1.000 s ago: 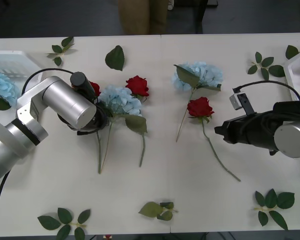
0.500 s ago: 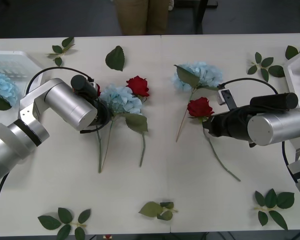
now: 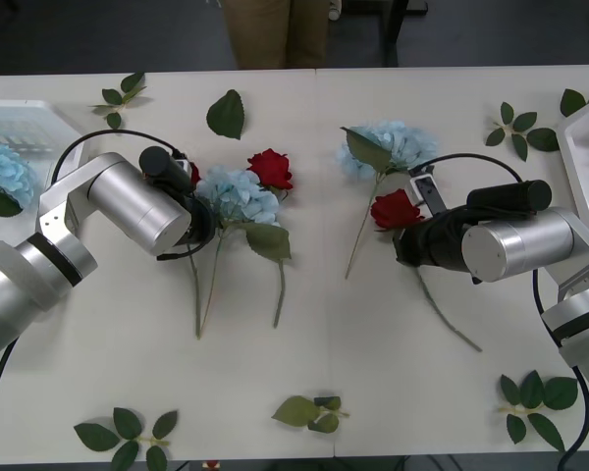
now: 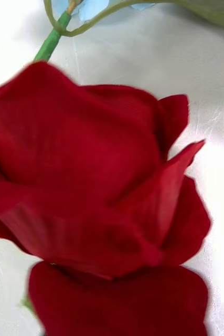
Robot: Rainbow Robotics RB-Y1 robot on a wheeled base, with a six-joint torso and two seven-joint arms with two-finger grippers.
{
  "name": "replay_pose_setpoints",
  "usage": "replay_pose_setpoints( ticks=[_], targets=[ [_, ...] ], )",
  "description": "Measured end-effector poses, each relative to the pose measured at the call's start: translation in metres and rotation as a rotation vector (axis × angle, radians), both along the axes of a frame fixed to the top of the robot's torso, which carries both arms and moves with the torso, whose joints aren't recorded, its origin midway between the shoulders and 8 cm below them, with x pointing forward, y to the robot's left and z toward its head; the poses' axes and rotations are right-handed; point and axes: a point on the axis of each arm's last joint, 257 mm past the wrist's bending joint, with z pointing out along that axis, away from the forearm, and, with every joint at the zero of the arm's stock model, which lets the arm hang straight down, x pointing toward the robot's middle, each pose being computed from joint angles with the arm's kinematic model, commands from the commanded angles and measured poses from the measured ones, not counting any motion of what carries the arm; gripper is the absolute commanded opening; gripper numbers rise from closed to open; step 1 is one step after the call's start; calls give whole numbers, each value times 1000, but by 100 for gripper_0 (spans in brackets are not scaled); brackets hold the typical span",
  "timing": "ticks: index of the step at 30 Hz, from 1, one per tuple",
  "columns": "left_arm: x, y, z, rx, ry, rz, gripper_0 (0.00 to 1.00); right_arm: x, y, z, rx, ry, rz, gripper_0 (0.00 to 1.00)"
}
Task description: Place the red flowers into the right box and the blue flowers into the left box. If a person shows an open palm, hand one flower to the person first, then continue sorting.
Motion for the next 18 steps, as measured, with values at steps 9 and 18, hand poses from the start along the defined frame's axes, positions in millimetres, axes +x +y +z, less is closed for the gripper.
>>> replay_pose_setpoints(
  ticks=[9,18],
  targets=[
    [-1,12,2,39,15,1,0,0,0,1,-12,-7,18,0],
    [-30,111,17,272,225,-192,0,-8,-48,87,-12,37,-30,0]
  ],
)
